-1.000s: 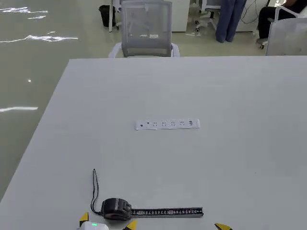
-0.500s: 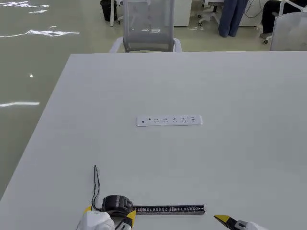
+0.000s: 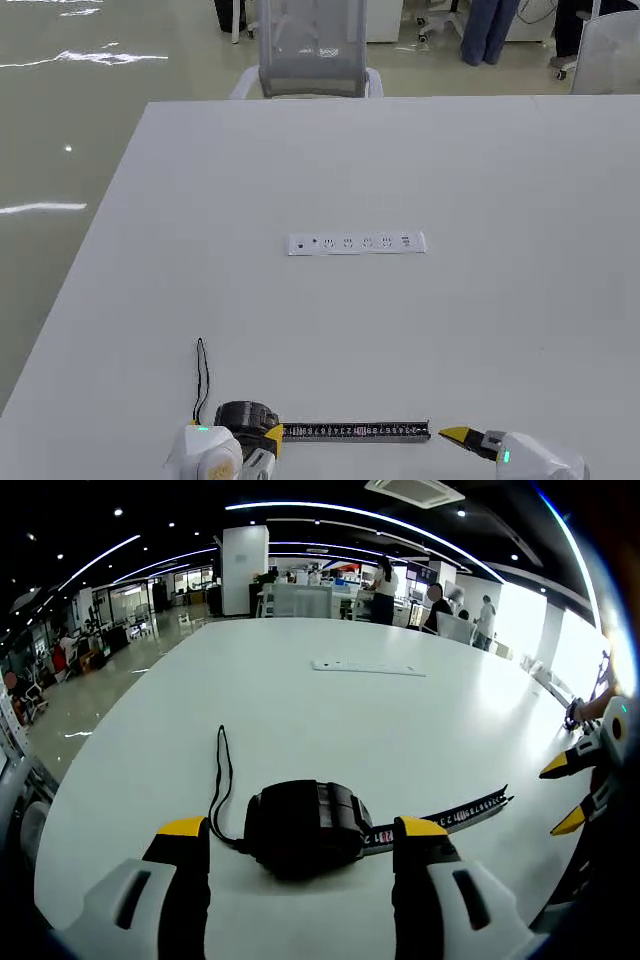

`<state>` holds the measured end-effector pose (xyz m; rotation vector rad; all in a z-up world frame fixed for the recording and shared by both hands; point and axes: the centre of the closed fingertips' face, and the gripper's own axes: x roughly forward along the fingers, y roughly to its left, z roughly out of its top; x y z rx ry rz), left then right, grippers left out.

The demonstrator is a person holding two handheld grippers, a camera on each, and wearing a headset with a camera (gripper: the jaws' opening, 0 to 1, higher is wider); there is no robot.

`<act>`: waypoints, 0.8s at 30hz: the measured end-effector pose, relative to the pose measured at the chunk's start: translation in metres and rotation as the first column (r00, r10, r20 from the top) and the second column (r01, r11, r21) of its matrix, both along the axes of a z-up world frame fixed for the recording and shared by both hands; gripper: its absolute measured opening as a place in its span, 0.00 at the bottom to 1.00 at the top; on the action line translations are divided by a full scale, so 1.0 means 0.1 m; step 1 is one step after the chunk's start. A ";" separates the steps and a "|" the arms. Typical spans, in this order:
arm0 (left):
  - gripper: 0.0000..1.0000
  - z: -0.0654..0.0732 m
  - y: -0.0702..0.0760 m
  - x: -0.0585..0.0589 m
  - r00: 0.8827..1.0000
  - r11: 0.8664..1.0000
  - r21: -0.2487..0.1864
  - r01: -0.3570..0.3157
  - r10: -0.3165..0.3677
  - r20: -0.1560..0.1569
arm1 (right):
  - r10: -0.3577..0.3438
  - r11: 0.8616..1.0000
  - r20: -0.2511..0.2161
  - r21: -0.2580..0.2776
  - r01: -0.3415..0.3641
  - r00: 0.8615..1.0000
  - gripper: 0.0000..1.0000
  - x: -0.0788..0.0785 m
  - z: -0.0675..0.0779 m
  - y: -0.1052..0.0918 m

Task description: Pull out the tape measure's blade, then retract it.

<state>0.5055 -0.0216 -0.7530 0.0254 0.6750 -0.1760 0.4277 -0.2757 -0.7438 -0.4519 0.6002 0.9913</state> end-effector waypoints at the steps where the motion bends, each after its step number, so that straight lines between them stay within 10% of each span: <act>1: 0.72 -0.01 0.00 0.01 1.000 1.000 -0.002 -0.003 0.003 -0.004 | 0.010 1.000 0.001 -0.004 -0.010 1.000 0.44 0.03 -0.02 -0.01; 24: 0.66 -0.15 0.00 0.09 0.999 1.000 0.007 -0.027 0.027 -0.041 | 0.216 0.967 -0.048 -0.129 -0.221 0.975 0.25 0.44 -0.42 -0.13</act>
